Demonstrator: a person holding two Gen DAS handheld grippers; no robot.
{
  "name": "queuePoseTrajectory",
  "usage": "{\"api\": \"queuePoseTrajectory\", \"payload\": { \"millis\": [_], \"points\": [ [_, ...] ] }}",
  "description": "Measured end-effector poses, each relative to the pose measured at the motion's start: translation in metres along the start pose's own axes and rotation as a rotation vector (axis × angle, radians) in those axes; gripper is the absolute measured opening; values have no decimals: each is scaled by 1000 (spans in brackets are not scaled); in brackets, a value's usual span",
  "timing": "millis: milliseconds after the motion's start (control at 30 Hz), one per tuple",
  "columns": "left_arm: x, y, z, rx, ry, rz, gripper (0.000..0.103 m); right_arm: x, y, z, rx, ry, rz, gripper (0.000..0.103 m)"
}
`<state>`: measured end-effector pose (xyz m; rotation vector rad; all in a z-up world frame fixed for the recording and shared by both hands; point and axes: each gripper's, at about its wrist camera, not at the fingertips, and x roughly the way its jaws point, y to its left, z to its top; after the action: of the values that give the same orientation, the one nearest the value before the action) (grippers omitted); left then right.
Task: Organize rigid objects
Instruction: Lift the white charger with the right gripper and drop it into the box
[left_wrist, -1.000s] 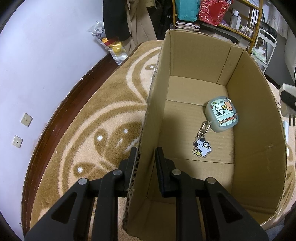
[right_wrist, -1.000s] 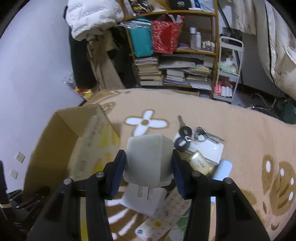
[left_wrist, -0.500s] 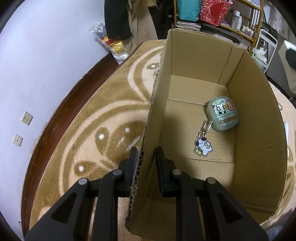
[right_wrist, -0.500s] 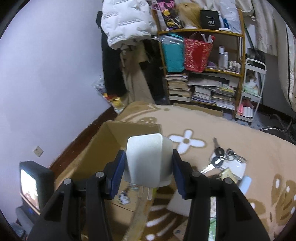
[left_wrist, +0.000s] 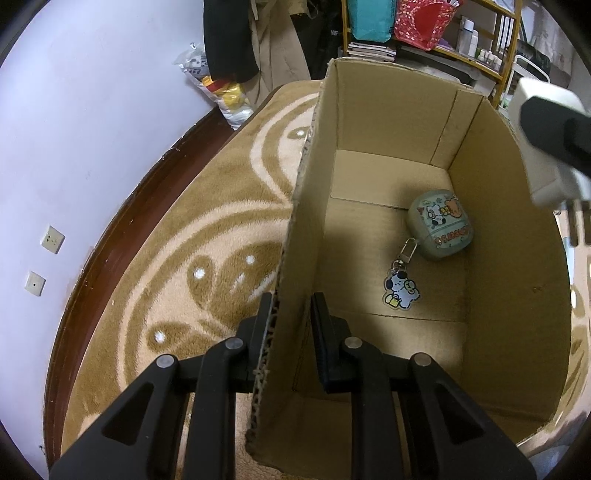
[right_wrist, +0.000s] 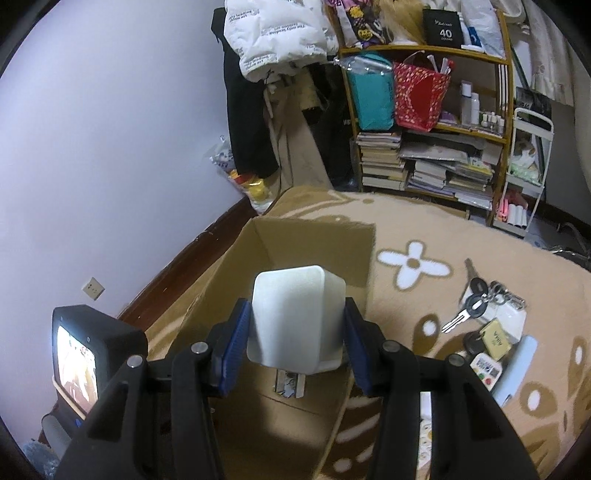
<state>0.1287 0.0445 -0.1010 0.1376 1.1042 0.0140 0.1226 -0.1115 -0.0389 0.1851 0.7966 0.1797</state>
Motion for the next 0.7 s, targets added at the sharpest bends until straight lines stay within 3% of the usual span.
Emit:
{"api": "queuePoseTrajectory", "payload": {
  "millis": [200,700],
  "points": [
    [0,5,-1,-30,-2,-39,14,11,4,-5,0,30,6,52],
    [2,3,-1,-22,4,-19,15,25,-1,-13,5,68,-12,52]
  ]
}}
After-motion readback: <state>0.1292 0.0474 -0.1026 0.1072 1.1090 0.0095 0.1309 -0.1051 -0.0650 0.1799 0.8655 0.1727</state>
